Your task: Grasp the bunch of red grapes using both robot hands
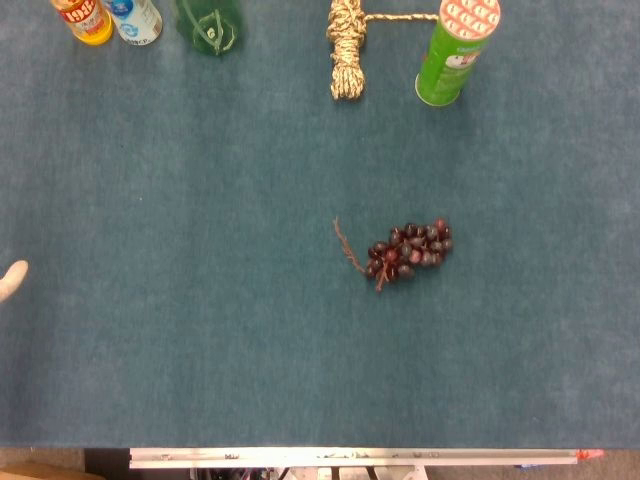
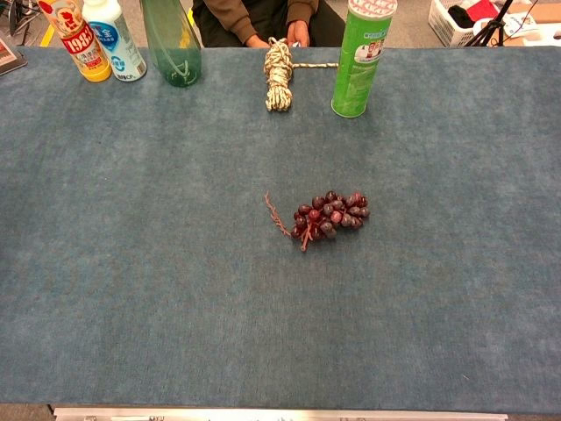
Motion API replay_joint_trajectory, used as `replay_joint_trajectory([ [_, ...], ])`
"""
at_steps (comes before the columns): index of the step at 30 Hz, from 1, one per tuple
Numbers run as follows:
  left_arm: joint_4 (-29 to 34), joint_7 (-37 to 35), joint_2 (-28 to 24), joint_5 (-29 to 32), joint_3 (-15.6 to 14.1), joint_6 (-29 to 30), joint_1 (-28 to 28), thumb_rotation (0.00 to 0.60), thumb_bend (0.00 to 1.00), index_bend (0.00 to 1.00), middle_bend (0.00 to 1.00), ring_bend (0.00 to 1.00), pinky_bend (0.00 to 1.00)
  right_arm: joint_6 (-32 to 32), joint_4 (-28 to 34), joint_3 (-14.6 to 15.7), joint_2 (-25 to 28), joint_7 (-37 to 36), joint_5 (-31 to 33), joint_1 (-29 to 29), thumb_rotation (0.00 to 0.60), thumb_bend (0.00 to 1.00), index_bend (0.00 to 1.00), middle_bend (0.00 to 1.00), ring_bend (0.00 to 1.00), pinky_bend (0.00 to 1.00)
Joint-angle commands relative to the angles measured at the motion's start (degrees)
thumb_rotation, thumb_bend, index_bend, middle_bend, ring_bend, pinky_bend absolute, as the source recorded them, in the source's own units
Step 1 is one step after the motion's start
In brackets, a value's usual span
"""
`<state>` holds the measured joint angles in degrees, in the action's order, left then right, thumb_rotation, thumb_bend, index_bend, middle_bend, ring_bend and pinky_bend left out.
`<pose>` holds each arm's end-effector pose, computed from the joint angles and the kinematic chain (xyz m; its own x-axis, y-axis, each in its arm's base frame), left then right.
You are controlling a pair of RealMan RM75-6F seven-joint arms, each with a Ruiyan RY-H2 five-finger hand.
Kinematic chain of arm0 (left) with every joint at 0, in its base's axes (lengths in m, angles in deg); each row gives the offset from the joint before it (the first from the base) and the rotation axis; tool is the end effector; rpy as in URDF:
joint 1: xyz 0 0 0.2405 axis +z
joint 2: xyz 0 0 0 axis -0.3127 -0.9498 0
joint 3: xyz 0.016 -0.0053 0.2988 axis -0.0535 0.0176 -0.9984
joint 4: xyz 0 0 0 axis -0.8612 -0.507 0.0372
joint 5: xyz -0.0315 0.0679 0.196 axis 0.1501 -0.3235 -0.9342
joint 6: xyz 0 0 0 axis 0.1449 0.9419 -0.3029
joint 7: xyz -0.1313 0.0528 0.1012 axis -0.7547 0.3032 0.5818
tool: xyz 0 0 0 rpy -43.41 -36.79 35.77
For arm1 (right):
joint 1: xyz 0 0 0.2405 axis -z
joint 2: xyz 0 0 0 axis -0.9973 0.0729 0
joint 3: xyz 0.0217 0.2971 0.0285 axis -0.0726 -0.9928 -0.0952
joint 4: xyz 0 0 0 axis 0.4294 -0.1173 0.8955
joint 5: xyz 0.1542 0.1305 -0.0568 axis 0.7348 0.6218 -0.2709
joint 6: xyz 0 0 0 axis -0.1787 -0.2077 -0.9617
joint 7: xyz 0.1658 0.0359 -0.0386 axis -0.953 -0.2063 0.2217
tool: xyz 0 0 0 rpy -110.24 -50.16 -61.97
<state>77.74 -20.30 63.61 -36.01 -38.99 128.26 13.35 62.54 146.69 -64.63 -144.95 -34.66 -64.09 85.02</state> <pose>-0.3149 0.2098 0.1899 0.3250 -0.0202 0.9455 0.9438 -0.0562 -0.3257 -0.3436 -0.1806 0.1979 0.5075 0.0089 0.8616 -0.8615 0.0207 0.5073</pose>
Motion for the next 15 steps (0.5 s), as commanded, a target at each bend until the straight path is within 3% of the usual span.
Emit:
replay_joint_trajectory([
  [1,-0.1,0.1,0.0,-0.1,-0.1,-0.2,0.0,0.6,0.19,0.05,0.01,0.0,0.0,-0.2,-0.1,0.0,-0.1,-0.4,-0.1,0.1,0.6,0.03,0.12,0.2,0.06,0.09],
  [15,1.1,-4.1,-1.0,-0.5,0.0,-1.6,-1.0,0.6,0.19,0.05,0.01,0.0,0.0,0.0,-0.8,0.0,0.1,-3.0,-2.4,0.0,0.6,0.03,0.12,0.2,0.06,0.09],
])
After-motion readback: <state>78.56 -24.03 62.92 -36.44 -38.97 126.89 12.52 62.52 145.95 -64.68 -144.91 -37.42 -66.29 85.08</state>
